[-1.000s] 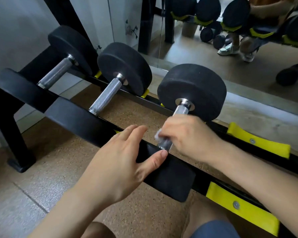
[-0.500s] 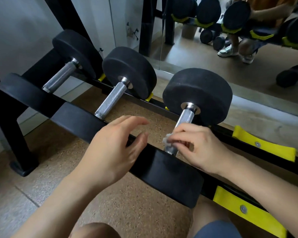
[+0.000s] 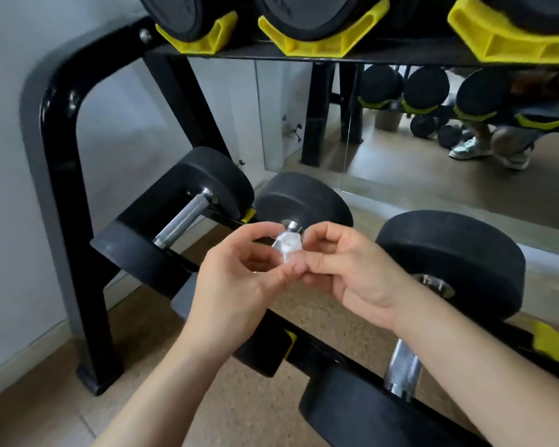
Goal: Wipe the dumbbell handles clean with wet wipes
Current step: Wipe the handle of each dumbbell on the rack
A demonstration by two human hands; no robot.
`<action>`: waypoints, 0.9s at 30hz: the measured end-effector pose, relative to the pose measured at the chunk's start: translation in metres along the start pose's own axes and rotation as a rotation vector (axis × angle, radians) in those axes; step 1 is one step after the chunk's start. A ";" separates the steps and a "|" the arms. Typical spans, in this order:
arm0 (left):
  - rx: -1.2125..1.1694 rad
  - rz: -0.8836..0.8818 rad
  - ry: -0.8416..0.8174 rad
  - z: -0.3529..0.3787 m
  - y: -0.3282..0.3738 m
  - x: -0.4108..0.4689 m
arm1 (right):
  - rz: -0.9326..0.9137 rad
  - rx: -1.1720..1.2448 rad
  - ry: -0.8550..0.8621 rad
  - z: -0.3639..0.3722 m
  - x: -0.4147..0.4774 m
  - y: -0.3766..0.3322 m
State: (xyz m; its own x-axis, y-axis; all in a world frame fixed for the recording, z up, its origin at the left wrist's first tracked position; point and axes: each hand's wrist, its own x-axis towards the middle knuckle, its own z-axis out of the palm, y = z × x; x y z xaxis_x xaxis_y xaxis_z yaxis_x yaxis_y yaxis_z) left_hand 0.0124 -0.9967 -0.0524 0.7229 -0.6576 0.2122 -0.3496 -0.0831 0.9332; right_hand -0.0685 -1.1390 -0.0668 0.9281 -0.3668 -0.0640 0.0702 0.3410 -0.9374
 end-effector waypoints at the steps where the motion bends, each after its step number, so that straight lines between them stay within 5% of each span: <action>1: 0.040 0.007 -0.015 -0.004 -0.002 0.007 | 0.013 0.024 -0.008 0.000 0.006 0.001; 8: 0.260 -0.022 0.079 -0.031 -0.027 0.048 | 0.110 -0.114 0.108 -0.015 0.035 0.013; 14: 0.536 -0.216 -0.145 -0.032 -0.048 0.080 | 0.290 -0.424 0.278 -0.009 0.036 0.039; 19: 0.761 -0.154 -0.220 -0.029 -0.062 0.108 | 0.270 -0.712 0.211 -0.011 0.063 0.053; 24: 0.991 0.045 -0.078 -0.021 -0.055 0.104 | 0.189 -0.641 0.257 -0.014 0.071 0.064; 27: 1.213 -0.036 -0.340 0.001 -0.045 0.092 | 0.205 -0.632 0.270 -0.017 0.076 0.069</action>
State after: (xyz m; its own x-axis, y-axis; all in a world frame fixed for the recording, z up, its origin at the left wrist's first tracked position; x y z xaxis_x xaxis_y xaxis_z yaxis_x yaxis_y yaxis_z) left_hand 0.0939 -1.0546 -0.0752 0.6166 -0.7849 -0.0607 -0.7847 -0.6190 0.0325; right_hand 0.0003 -1.1577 -0.1421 0.7714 -0.5781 -0.2659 -0.3970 -0.1106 -0.9111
